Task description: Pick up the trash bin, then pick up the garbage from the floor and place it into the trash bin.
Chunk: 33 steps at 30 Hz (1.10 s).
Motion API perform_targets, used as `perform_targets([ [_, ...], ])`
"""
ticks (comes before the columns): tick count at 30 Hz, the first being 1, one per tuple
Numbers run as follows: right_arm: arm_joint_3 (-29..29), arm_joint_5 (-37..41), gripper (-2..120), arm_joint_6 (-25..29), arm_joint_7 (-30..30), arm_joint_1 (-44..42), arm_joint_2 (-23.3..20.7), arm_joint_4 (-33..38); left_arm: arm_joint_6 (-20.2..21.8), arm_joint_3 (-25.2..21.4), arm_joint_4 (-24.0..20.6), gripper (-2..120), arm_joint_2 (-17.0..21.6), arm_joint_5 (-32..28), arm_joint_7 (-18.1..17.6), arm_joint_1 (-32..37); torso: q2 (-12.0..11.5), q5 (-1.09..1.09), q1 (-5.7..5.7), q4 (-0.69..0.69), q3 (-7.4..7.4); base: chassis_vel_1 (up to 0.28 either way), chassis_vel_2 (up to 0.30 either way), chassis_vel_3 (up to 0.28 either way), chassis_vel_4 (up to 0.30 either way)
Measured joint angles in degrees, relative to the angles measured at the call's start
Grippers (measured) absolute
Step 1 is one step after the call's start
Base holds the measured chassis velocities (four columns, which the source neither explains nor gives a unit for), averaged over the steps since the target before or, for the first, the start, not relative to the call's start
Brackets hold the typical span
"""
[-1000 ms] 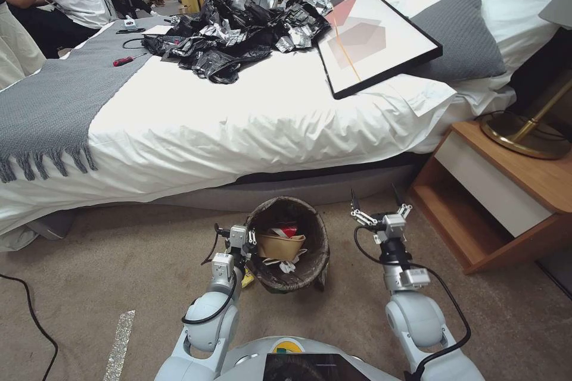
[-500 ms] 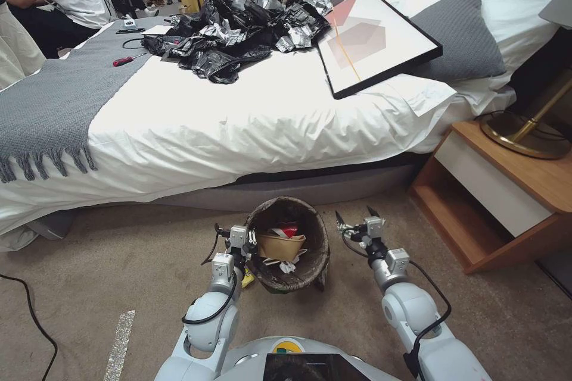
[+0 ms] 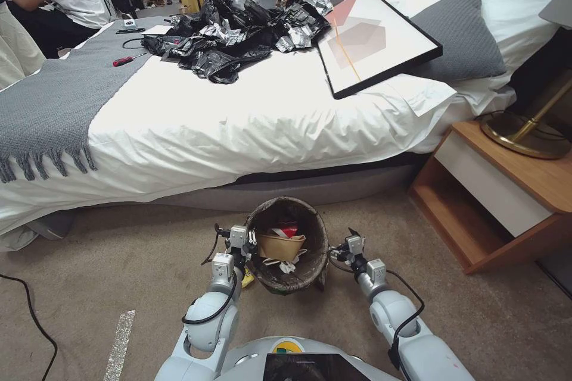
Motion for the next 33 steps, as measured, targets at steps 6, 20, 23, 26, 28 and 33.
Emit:
perform_targets([
  [6, -0.16, -0.29, 100, 0.34, -0.09, 0.28, 0.13, -0.50, 0.00, 0.02, 0.00, 0, 0.00, 0.01, 0.00, 0.00, 0.00, 0.00, 0.00, 0.00, 0.00, 0.000, 0.000, 0.000, 0.000],
  [20, 0.44, -1.40, 100, 1.92, -1.19, -0.45, -0.10, -1.14, 0.00, -2.13, -4.10, 0, 0.77, -3.64, -2.72, 1.25, 0.00, -0.02, 0.00, -0.02, 0.00, 0.000, 0.000, 0.000, 0.000],
  [23, 0.14, -1.11, 100, 1.57, -1.19, -0.52, -0.29, -1.00, 0.08, -2.38, -4.73, 0, 0.87, -3.67, -3.20, 1.30, 0.00, 0.00, 0.00, -0.02, 0.00, 0.000, 0.000, 0.000, 0.000],
  [26, -0.26, -0.87, 100, 1.19, -1.16, -0.50, -0.52, -0.94, 0.16, -2.31, -4.99, 0, 0.88, -3.65, -3.32, 1.39, 0.00, 0.00, 0.00, 0.01, 0.00, 0.000, 0.000, 0.000, 0.000],
  [28, -0.71, -0.82, 100, 0.96, -1.09, -0.45, -0.84, -1.02, 0.19, -2.25, -5.14, 0, 0.87, -3.59, -3.35, 1.43, 0.00, -0.01, 0.00, 0.00, 0.00, 0.000, 0.000, 0.000, 0.000],
  [33, -1.72, -0.85, 100, 0.46, -0.75, -0.24, -1.18, -2.13, 0.18, -2.47, -5.41, 0, 0.82, -3.24, -3.39, 1.70, 0.00, 0.00, 0.00, 0.01, 0.00, 0.000, 0.000, 0.000, 0.000],
])
